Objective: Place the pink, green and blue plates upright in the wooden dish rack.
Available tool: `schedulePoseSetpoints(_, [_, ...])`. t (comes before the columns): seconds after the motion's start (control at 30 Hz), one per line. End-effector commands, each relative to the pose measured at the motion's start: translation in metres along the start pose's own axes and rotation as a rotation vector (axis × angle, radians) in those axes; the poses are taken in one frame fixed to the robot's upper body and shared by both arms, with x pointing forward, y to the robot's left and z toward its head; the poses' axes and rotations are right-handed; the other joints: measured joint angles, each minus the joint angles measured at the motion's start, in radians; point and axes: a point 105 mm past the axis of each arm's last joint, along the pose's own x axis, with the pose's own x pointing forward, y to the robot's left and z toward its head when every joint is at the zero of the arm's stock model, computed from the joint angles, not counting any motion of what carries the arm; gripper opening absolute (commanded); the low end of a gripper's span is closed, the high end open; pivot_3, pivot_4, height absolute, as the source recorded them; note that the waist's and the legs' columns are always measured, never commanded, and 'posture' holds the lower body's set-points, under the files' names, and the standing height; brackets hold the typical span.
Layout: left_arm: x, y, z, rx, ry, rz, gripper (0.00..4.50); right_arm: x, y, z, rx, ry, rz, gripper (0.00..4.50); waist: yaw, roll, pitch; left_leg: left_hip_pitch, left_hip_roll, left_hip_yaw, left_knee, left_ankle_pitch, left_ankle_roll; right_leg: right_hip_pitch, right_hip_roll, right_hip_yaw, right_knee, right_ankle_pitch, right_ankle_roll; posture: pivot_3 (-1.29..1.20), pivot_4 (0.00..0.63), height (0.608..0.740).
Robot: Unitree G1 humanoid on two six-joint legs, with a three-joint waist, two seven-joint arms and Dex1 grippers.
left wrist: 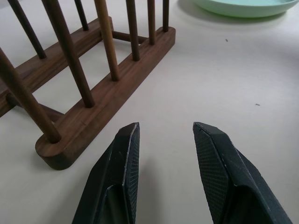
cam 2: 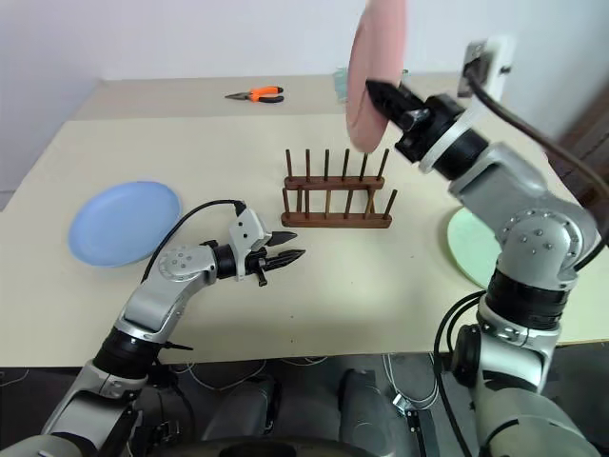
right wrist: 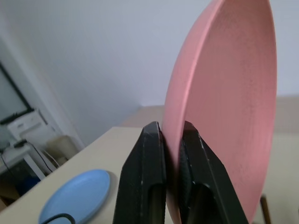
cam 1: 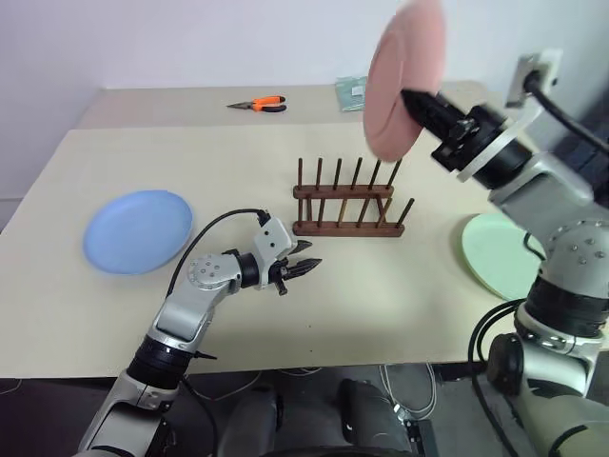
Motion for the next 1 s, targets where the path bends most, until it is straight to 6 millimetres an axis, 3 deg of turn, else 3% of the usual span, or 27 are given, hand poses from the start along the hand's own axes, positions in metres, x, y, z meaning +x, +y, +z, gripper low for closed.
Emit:
schedulePoseSetpoints(0.03, [-0.001,-0.004,0.014,0.028,-0.056,-0.012,1.81,-0.009,0.006,0.011,-0.024,-0.04,-0.019,0.11,-0.002,0.0,0.0,0.0,0.0,0.0,-0.001,0.0,0.0,0.0,0.0,0.0,0.0,0.001,0.001,0.0,0.15,0.74])
schedulePoseSetpoints(0.3, [-0.001,-0.004,0.012,0.026,-0.051,-0.014,1.81,-0.016,-0.007,0.011,-0.041,-0.02,-0.074,0.11,-0.009,0.0,0.0,0.002,0.001,0.001,-0.001,0.0,0.0,0.0,0.001,0.0,0.001,0.001,0.002,0.0,0.15,0.74])
schedulePoseSetpoints(0.53, [-0.001,-0.006,0.012,0.022,-0.052,-0.012,1.81,-0.019,-0.016,-0.011,-0.001,0.079,-0.078,0.11,-0.009,0.0,0.0,0.002,0.001,0.001,-0.001,0.0,0.0,0.0,0.001,0.0,0.0,0.0,0.002,0.0,0.15,0.74])
schedulePoseSetpoints(0.63, [-0.002,-0.006,0.012,0.023,-0.051,-0.007,1.81,-0.019,-0.016,-0.015,0.011,0.091,-0.072,1.12,-0.009,0.0,0.0,0.002,0.001,0.002,-0.001,0.0,0.0,0.0,0.001,0.0,0.001,0.0,0.001,0.0,0.15,0.74])
schedulePoseSetpoints(0.8, [-0.002,-0.007,0.012,0.021,-0.052,-0.008,1.81,-0.019,-0.025,0.001,-0.159,0.04,-0.145,3.48,-0.009,0.0,0.0,0.002,0.001,0.002,-0.001,0.0,0.0,0.0,0.001,0.0,0.0,0.0,0.001,0.0,0.15,0.74])
schedulePoseSetpoints(0.87, [-0.001,-0.007,0.012,0.021,-0.053,-0.009,1.81,-0.028,-0.032,0.016,-0.241,0.008,-0.17,3.48,-0.006,0.0,0.0,0.001,0.001,0.002,-0.001,0.0,0.0,0.0,0.001,0.0,0.0,0.0,0.002,0.0,0.15,0.74])
schedulePoseSetpoints(0.93, [-0.001,-0.007,0.012,0.021,-0.054,-0.012,1.81,-0.053,-0.052,0.031,-0.401,0.034,-0.243,3.48,0.003,0.0,0.0,0.001,0.001,0.002,-0.001,0.0,0.0,0.0,0.001,0.0,-0.001,-0.001,0.003,0.0,0.15,0.74])
schedulePoseSetpoints(1.0, [0.0,-0.007,0.011,0.021,-0.053,-0.014,1.81,-0.081,-0.076,0.029,-0.461,0.154,-0.319,3.71,0.006,0.0,0.0,0.0,0.0,0.001,-0.001,0.0,0.001,0.001,0.0,0.0,-0.002,-0.001,0.004,0.0,0.15,0.74])
